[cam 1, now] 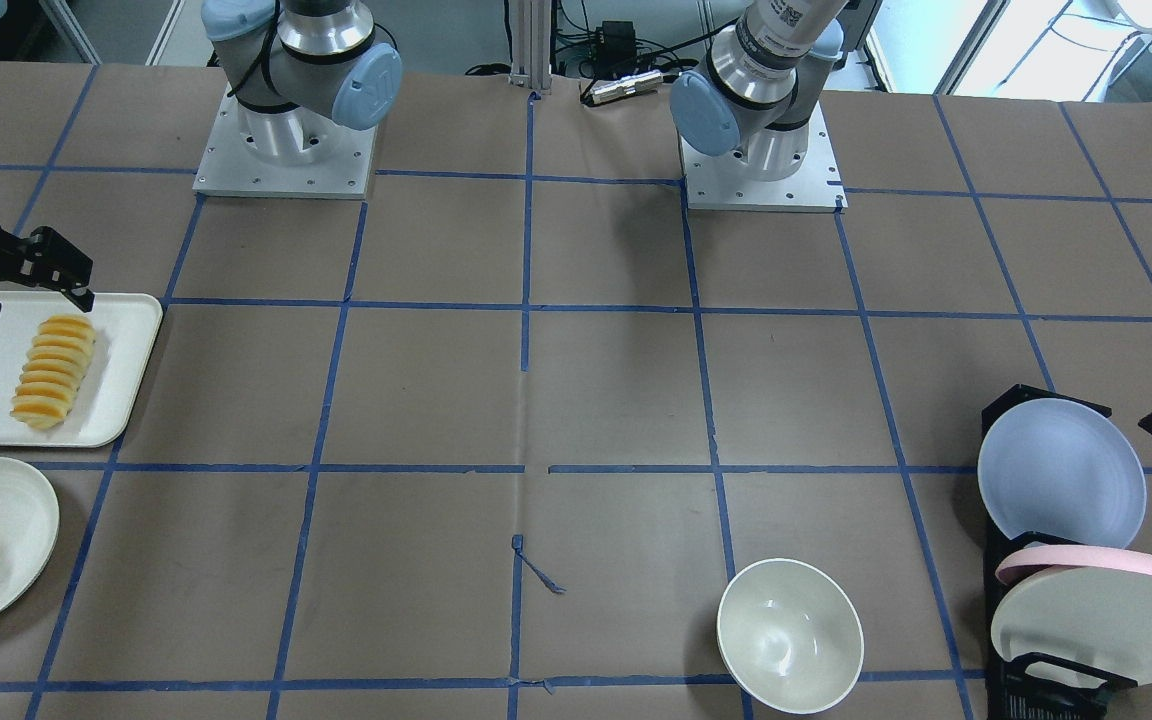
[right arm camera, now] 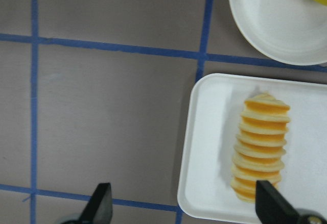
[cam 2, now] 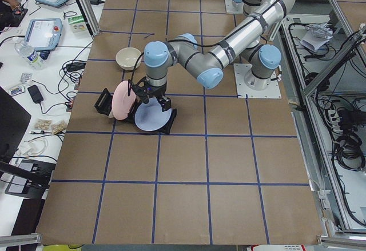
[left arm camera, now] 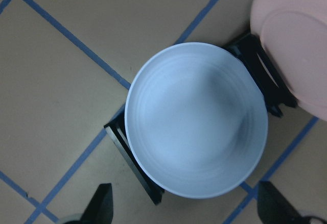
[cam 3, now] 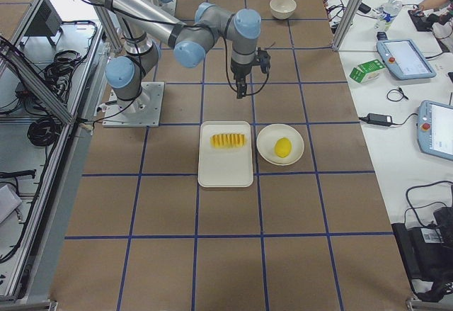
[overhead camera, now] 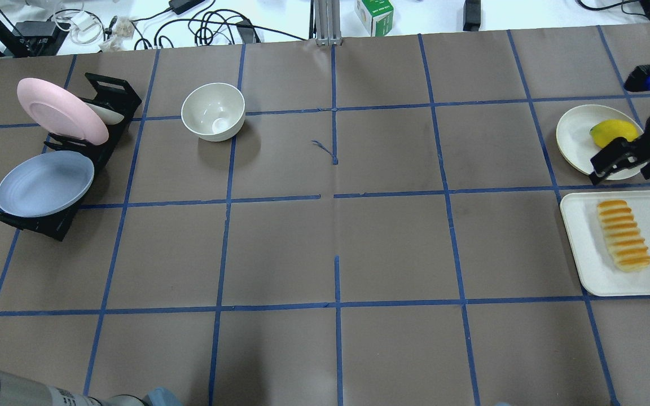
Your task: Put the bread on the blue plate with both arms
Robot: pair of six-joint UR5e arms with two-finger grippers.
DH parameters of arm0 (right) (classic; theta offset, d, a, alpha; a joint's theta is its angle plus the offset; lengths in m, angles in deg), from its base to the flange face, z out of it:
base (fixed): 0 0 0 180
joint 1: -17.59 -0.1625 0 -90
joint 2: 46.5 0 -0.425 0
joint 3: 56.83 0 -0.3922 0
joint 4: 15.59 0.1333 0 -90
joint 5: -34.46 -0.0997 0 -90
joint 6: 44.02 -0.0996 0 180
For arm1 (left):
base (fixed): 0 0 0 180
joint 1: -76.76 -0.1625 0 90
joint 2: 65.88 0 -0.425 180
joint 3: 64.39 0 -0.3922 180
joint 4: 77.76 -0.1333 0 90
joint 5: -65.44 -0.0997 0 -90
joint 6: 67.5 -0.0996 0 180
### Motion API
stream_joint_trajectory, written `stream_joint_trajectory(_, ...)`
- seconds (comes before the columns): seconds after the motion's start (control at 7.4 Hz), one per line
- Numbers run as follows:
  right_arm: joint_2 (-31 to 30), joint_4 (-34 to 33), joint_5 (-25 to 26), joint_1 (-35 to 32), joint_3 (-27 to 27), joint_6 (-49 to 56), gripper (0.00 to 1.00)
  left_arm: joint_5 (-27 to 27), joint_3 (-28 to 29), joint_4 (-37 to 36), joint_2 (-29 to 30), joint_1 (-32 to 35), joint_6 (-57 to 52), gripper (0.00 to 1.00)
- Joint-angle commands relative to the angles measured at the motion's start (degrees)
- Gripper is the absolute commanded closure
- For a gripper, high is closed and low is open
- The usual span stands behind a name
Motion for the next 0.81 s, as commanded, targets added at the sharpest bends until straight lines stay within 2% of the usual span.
stream_joint_trajectory(0.0,3.65,-14.35,0.06,4.85,7.61,7.07,0.00,-0.03,-0.36,-1.91,5.30,-0.94,0.13,0.16)
stream_joint_trajectory(0.14,7.16,-18.24,-0.37,7.56,8.76,9.20,0.00,-0.03,-0.80,-1.91,6.62,-2.42,-0.13,0.27)
stream_joint_trajectory(0.27,10.06,-19.32,-0.55,10.20,8.86,11.57,0.00,-0.03,-0.72,-2.08,7.24,-3.22,-0.14,0.27)
stream_joint_trajectory(0.41,12.88,-21.59,-0.55,10.66,8.95,11.95,0.00,-0.03,-0.89,-3.30,7.95,-3.23,-0.14,0.32)
stream_joint_trajectory(0.54,15.34,-22.14,-0.47,10.75,9.04,11.51,0.00,-0.03,-0.98,-4.01,8.30,-3.32,-0.22,0.48)
stream_joint_trajectory(0.68,15.98,-22.75,-0.55,10.76,9.21,9.42,0.00,-0.03,-0.98,-4.02,8.22,-3.32,-0.31,0.69)
